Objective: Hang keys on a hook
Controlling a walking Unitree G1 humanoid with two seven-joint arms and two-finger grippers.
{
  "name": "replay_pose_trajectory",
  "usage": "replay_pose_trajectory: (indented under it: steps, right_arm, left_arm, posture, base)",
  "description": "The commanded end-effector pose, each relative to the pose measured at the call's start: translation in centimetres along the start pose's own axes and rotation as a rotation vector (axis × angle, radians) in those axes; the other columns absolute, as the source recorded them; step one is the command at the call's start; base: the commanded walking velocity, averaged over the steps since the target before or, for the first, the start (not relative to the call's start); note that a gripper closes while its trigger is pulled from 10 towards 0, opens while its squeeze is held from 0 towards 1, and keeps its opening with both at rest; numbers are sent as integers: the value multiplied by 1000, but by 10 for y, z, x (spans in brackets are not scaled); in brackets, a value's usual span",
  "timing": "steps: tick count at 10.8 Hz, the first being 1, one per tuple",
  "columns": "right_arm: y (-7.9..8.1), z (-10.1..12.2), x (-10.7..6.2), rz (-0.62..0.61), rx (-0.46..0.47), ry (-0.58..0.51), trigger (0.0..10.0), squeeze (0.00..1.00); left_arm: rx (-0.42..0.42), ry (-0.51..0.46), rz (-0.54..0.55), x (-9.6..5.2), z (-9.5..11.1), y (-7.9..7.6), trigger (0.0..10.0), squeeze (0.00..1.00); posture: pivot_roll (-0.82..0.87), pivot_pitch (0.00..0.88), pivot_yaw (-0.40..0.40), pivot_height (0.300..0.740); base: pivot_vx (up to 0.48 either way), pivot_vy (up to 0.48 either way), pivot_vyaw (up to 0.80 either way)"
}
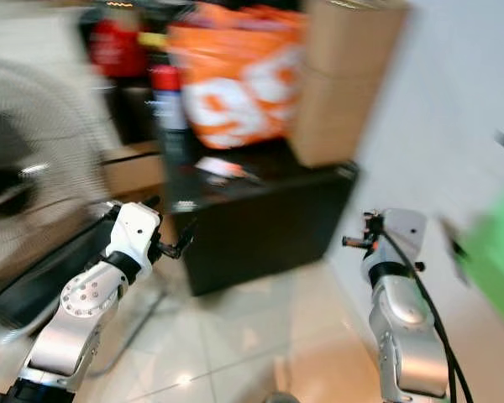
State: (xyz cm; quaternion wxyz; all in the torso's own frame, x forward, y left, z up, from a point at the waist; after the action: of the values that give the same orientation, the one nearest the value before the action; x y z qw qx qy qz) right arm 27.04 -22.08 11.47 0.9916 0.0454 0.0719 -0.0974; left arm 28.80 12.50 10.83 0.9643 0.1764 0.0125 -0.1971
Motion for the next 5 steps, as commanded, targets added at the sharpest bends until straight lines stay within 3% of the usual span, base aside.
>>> replay_pose_trajectory:
  steps: [1, 3, 5]
  right_arm:
    - [2, 14, 1, 0, 12, -41, 10000, 0]
    - [4, 25, 1, -9, 25, -73, 10000, 0]
    - [2, 29, 1, -22, 32, -85, 10000, 0]
  left_arm:
    - [7, -11, -10, 1, 2, 0, 10000, 0]
    - [-11, -41, -32, 3, 10, 2, 10000, 0]
    - [-16, -53, -51, 4, 13, 1, 10000, 0]
  posture:
    - [-70, 0, 19, 740]
    - [-73, 0, 23, 740]
    - [-74, 0, 26, 740]
  base:
    - [0, 0, -800]
    - [0, 0, -800]
    - [287, 0, -800]
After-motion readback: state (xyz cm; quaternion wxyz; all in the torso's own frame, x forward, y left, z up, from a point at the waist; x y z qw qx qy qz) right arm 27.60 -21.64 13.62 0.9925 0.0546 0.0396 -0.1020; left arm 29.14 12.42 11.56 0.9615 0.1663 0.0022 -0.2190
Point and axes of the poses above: a point about 5 cm out from each wrist's last joint towards the gripper, its own x axis pointing out of the wrist towards the gripper, its own z axis along the axis of the wrist's last joint, y = z × x, the point moved 2 cm from there along x, pointing out of the wrist towards the gripper, and after that the axes turned 5 degrees about x, right-handed, at the moved point
